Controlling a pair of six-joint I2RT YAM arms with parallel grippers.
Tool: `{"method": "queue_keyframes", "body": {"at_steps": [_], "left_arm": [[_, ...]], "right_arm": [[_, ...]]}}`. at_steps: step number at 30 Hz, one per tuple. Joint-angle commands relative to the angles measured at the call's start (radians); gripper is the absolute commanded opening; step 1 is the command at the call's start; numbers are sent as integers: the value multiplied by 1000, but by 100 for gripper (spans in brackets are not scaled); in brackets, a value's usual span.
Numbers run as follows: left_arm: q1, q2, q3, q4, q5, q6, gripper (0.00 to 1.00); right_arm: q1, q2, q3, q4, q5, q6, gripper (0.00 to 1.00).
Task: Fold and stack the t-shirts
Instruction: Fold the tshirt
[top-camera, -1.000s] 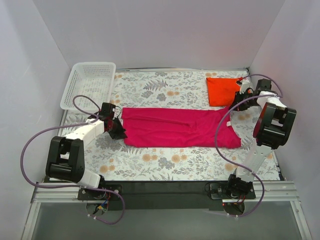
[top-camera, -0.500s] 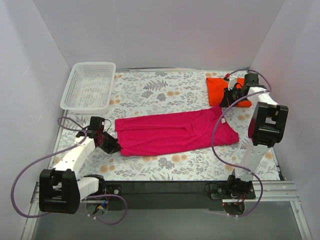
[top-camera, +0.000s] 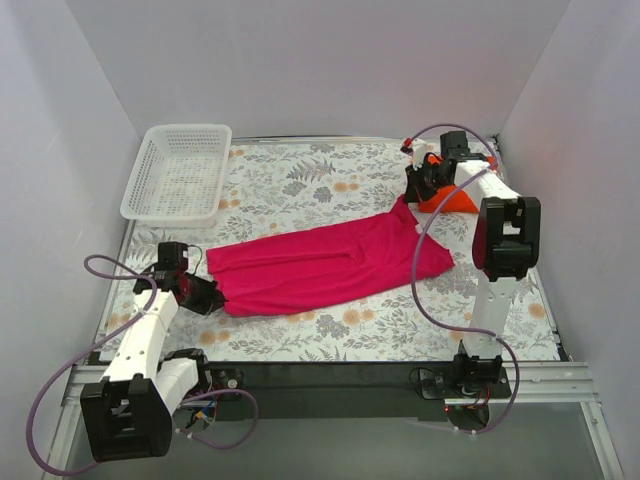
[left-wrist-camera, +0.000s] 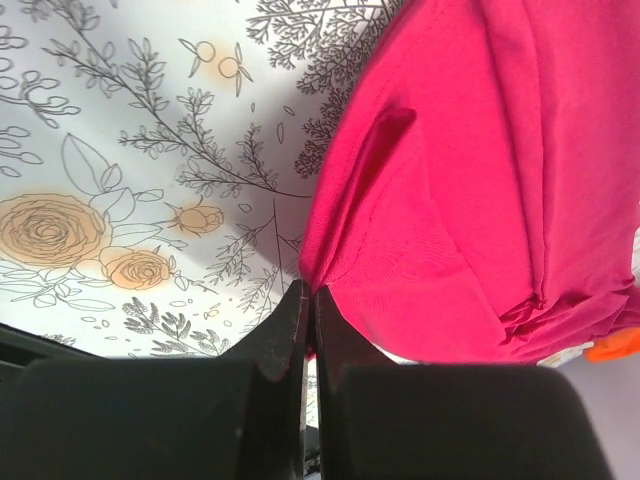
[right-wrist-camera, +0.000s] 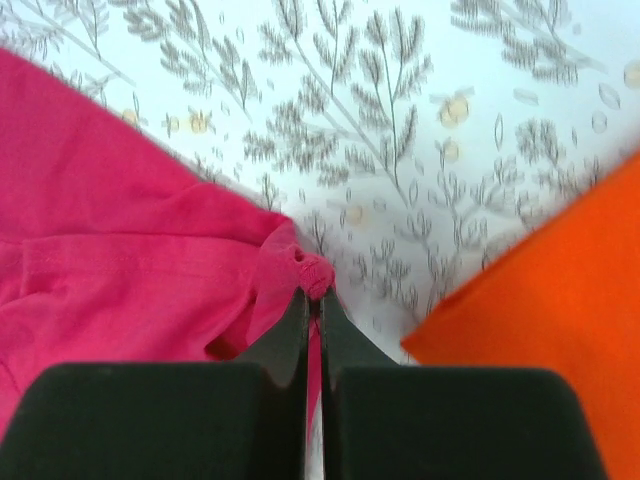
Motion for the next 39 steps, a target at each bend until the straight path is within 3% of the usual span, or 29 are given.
{"method": "queue_keyframes", "body": {"at_steps": [1, 16, 37, 39], "left_arm": [[19, -47, 9, -55, -32, -40, 0], [45, -79, -3, -93, -75, -83, 0], [45, -231, -84, -103, -174, -333, 0], [46, -231, -100, -77, -159, -336, 0]], "right_arm": [[34, 58, 108, 8, 15, 51, 1], [160, 392, 626, 62, 166, 226, 1], [288, 550, 794, 421, 451, 363, 1], [286, 558, 795, 448, 472, 367, 13]]}}
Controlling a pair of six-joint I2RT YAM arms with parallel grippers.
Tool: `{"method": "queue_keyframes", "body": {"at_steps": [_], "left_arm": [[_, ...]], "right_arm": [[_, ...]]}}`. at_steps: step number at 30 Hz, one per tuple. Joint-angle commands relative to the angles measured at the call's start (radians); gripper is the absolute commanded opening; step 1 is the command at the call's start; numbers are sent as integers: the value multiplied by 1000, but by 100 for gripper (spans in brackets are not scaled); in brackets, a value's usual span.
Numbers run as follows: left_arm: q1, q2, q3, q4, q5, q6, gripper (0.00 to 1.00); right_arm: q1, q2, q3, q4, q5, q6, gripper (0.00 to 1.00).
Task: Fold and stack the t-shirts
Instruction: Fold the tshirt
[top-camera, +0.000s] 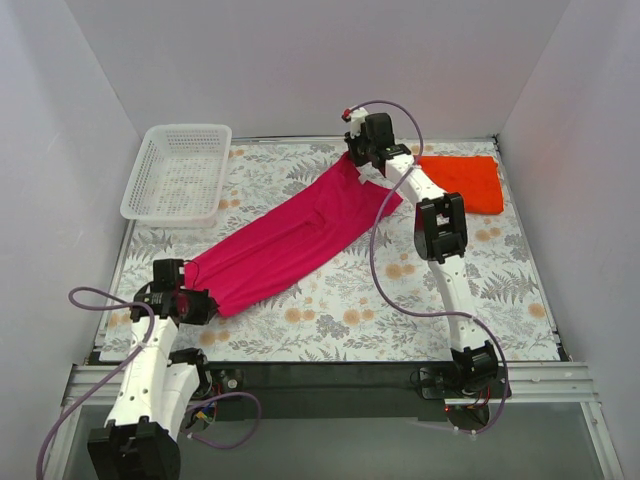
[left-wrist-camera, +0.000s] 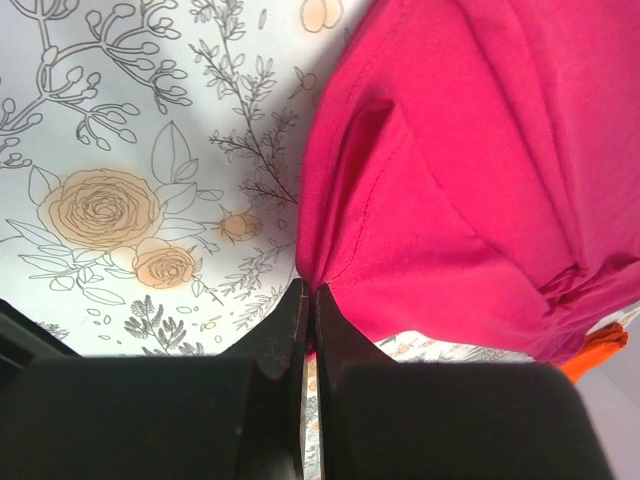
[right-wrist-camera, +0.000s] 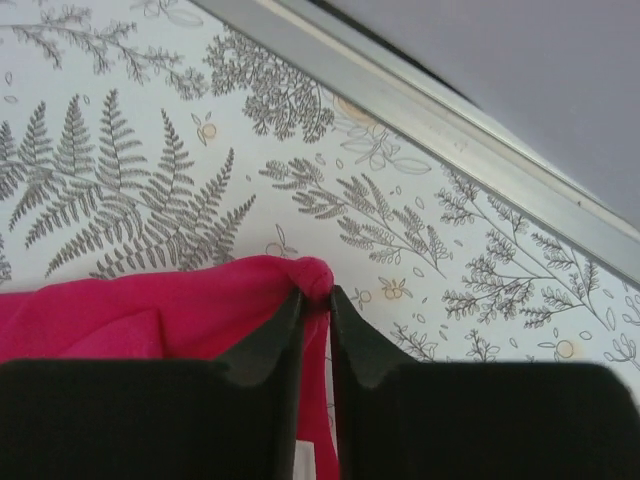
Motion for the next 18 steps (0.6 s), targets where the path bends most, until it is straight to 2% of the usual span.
{"method": "queue_keyframes", "body": {"at_steps": [1, 2, 4, 6, 7, 9, 13, 14, 16, 18], "left_arm": [[4, -4, -39, 13, -28, -101, 0], [6, -1, -42, 29, -28, -99, 0], [6, 0, -48, 43, -28, -95, 0], [6, -1, -56, 71, 1, -76, 0], [6, -3, -57, 79, 3, -70, 0], [6, -10, -62, 114, 21, -37, 0], [7, -41, -60, 171, 43, 36, 0], [7, -59, -62, 178, 47, 51, 0], [6, -79, -70, 201, 64, 85, 0], [4, -107, -86, 215, 75, 100, 0]], "right_arm": [[-10, -1, 58, 136, 70, 21, 21], [-16, -19, 49, 140, 64, 18, 35], [-26, -55, 17, 157, 54, 16, 44], [-49, -122, -29, 160, 27, 18, 47], [-55, -151, -49, 162, 16, 16, 52], [-82, -252, -149, 147, -57, 15, 54], [-150, -493, -409, 72, -351, 7, 56], [-162, -527, -512, 49, -393, 7, 56], [-191, -607, -607, -25, -465, 11, 56], [-207, -650, -764, -53, -489, 21, 58]]}}
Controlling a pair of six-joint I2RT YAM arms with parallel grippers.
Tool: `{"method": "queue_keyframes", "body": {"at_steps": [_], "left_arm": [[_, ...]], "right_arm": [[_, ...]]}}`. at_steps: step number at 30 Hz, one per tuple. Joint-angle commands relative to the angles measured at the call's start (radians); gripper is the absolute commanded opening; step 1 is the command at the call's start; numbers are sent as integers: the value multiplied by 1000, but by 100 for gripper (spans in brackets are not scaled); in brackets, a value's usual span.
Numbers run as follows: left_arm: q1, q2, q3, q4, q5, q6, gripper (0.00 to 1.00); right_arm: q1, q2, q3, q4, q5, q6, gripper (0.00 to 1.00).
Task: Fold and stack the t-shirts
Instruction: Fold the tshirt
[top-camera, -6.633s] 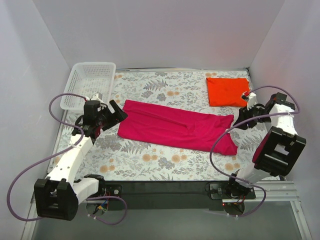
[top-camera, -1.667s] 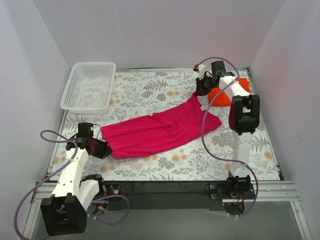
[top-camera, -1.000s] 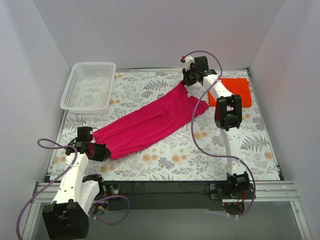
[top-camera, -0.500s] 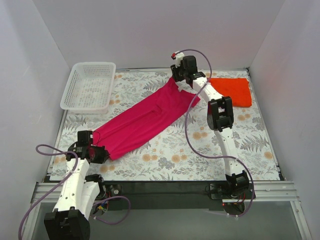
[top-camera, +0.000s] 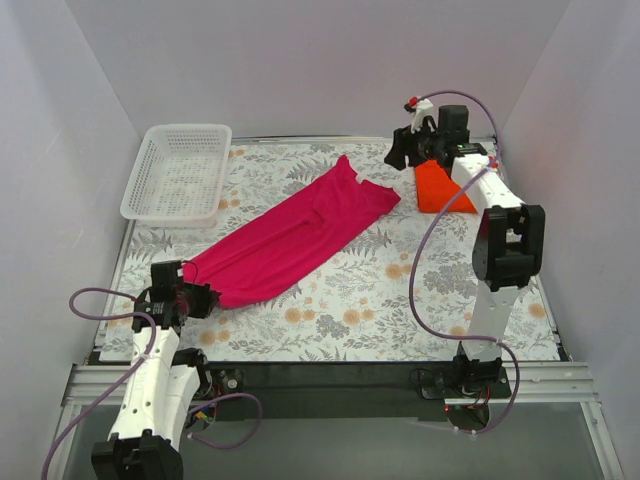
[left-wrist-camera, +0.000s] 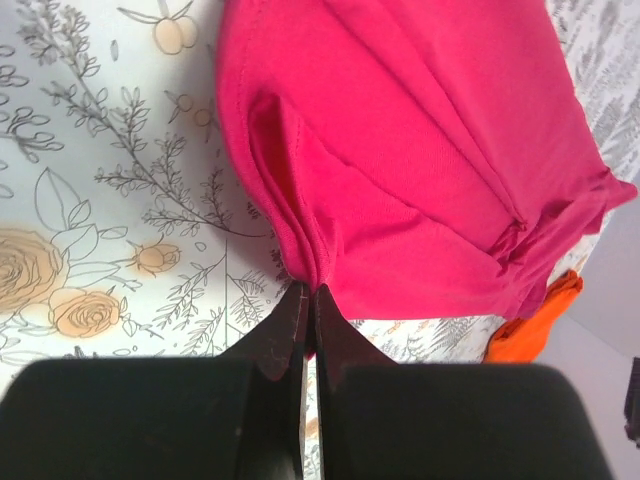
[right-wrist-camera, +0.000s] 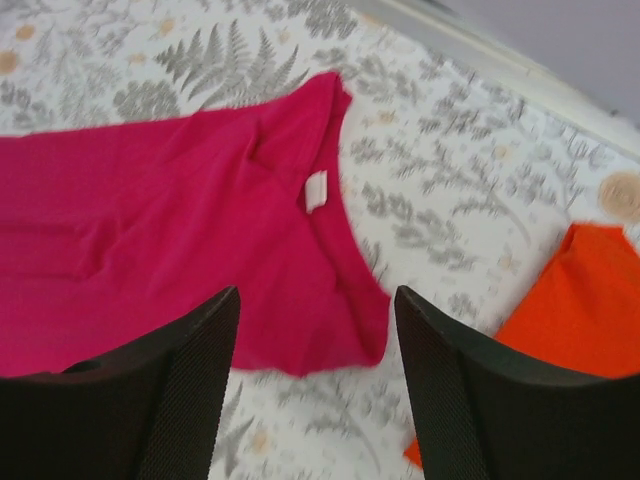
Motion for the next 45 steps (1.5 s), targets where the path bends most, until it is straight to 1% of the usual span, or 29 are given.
{"method": "queue_keyframes", "body": {"at_steps": [1, 3, 6, 13, 19, 27, 30, 33, 34, 35, 36, 38, 40, 43, 45], "left_arm": [[3, -43, -35, 59, 45, 52, 0], [-7, -62, -62, 81, 65, 53, 0], [-16, -77, -93, 110, 103, 56, 0], [-23, -83, -96, 126, 129, 64, 0], [-23, -79, -101, 135, 137, 67, 0], [-23, -68, -101, 141, 135, 70, 0], [-23, -63, -102, 145, 140, 70, 0], [-23, -62, -101, 146, 140, 72, 0], [-23, -62, -101, 147, 138, 72, 0], [-23, -60, -102, 147, 141, 72, 0], [-23, -59, -104, 149, 141, 72, 0], [-23, -57, -102, 149, 143, 75, 0], [-23, -57, -102, 146, 146, 76, 0], [-23, -53, -105, 144, 155, 69, 0], [-23, -48, -113, 145, 164, 53, 0]], "right_arm": [[-22, -92, -194, -98, -161, 14, 60], [-25, -111, -283, -100, -148, 33, 61], [-25, -97, -309, -101, -100, 88, 61], [-31, -2, -265, -111, -66, 157, 60], [-48, 75, -211, -100, -83, 243, 59], [-78, 145, -136, -74, -82, 330, 52], [-89, 165, -111, -72, -88, 341, 47], [-92, 182, -90, -66, -97, 347, 40], [-92, 190, -76, -66, -106, 349, 35], [-92, 196, -70, -65, -111, 350, 32], [-92, 206, -62, -66, -121, 353, 24], [-92, 211, -47, -65, -128, 353, 18], [-91, 210, -35, -65, -129, 344, 9], [-92, 208, 14, -65, -84, 312, 5], [-91, 213, 60, -65, -50, 290, 4]]}}
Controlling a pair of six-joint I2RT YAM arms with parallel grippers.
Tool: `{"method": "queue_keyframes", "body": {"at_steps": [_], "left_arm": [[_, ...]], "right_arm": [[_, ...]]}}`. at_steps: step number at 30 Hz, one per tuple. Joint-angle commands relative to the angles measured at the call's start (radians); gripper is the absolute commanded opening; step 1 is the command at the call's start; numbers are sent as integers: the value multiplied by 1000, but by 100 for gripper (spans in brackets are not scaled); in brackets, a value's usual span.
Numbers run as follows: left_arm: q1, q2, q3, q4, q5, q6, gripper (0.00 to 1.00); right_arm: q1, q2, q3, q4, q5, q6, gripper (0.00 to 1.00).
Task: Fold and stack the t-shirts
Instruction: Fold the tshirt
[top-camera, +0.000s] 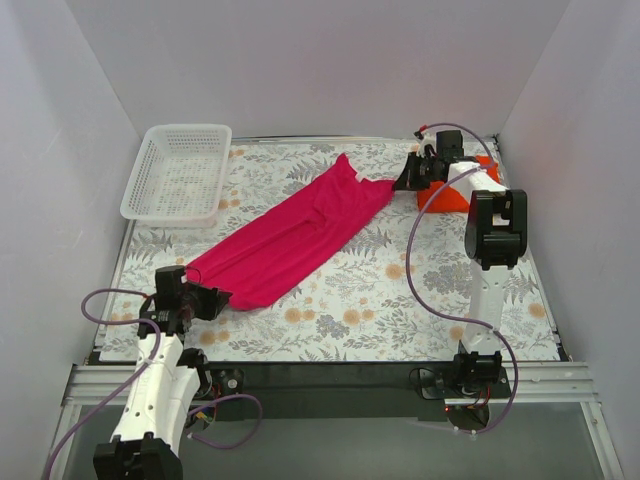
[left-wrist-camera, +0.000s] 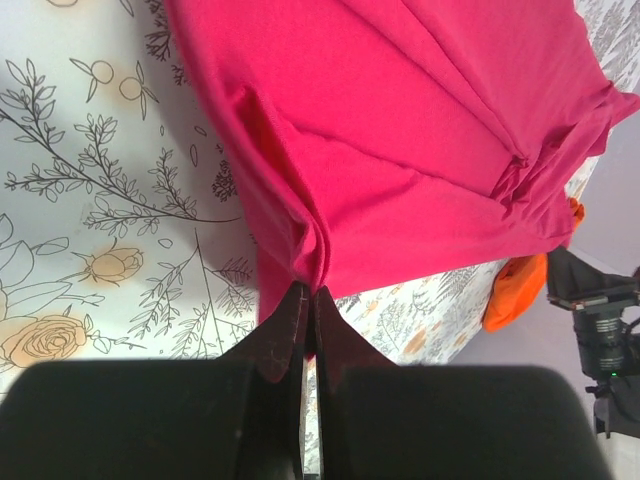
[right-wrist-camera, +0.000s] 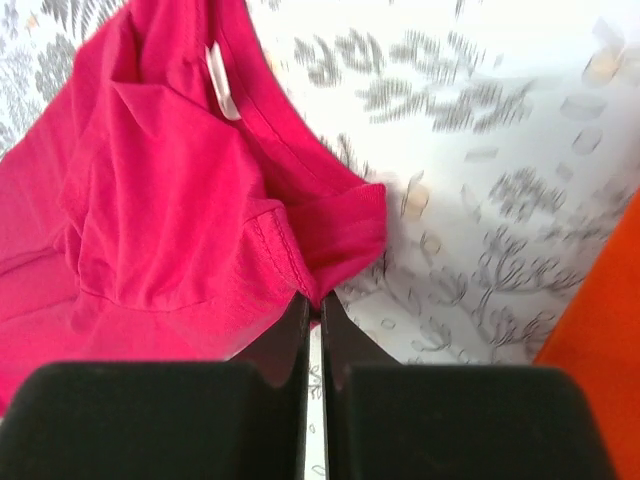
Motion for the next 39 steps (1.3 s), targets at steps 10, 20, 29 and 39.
{"method": "queue_keyframes", "body": {"at_steps": [10, 20, 29, 39], "left_arm": [[-25, 36, -129, 213, 182, -145, 0], [-283, 278, -84, 386, 173, -183, 0], [-371, 257, -29, 336, 85, -148, 25], [-368, 97, 176, 50, -151, 10, 58]], "right_arm": [[-16, 116, 293, -2, 159, -107, 3], [-38, 195, 421, -37, 192, -157, 7], [-39, 22, 261, -7, 1, -281, 64], [-4, -338, -111, -109, -309, -623, 77]]}}
